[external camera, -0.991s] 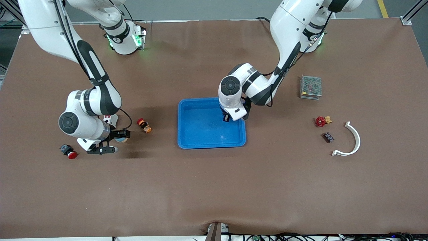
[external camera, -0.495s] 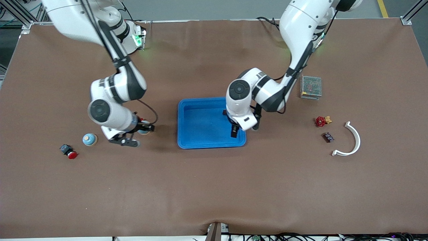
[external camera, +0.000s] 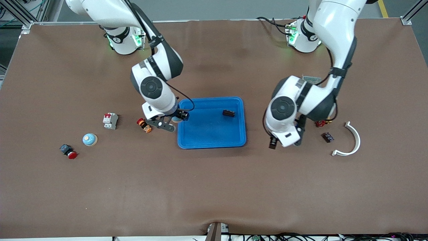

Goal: Place electrolytic capacitor and blue bell in tray
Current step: 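Release the capacitor in the tray while the right gripper carries the bell, then place the bell in the tray while the left gripper grasps capacitor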

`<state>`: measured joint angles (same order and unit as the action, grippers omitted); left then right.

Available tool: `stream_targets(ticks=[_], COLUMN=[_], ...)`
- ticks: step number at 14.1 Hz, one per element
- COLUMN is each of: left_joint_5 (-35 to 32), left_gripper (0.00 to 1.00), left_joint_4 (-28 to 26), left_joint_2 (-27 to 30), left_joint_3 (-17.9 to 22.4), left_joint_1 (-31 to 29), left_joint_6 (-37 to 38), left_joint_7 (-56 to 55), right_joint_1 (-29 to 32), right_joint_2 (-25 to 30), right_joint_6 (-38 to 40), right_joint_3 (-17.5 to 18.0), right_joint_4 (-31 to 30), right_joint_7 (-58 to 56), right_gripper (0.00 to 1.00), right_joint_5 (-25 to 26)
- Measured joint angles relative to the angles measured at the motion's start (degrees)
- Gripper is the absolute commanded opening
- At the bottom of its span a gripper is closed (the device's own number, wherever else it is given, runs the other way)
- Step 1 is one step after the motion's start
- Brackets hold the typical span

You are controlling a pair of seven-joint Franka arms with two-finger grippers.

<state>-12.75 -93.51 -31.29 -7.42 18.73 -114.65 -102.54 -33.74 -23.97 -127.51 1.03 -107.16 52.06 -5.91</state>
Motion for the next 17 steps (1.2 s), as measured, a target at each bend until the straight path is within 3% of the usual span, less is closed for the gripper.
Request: stream_targets(ticks=[9,17], left_joint_5=[-0.09,-0.43], left_gripper=[1.0,1.0], left_joint_4=[-4.91,-9.51], left_joint_2=[0.09,0.3], left_joint_3=[0.07,-0.03], left_joint_1=[-13.93,-22.9], left_joint_6=[1.04,-1.56], left_joint_7=[24.97,42.76], right_joint_1=[-6.68,-7.09], right_joint_2=[-5.31,-7.69], right_joint_6=[-8.05,-11.23], right_joint_3=[-0.1,-0.24], right_joint_4=[-0.03,-0.03], right_joint_7=[6.26,6.36], right_gripper=[0.49,0.49], right_joint_5=[0.0,0.02])
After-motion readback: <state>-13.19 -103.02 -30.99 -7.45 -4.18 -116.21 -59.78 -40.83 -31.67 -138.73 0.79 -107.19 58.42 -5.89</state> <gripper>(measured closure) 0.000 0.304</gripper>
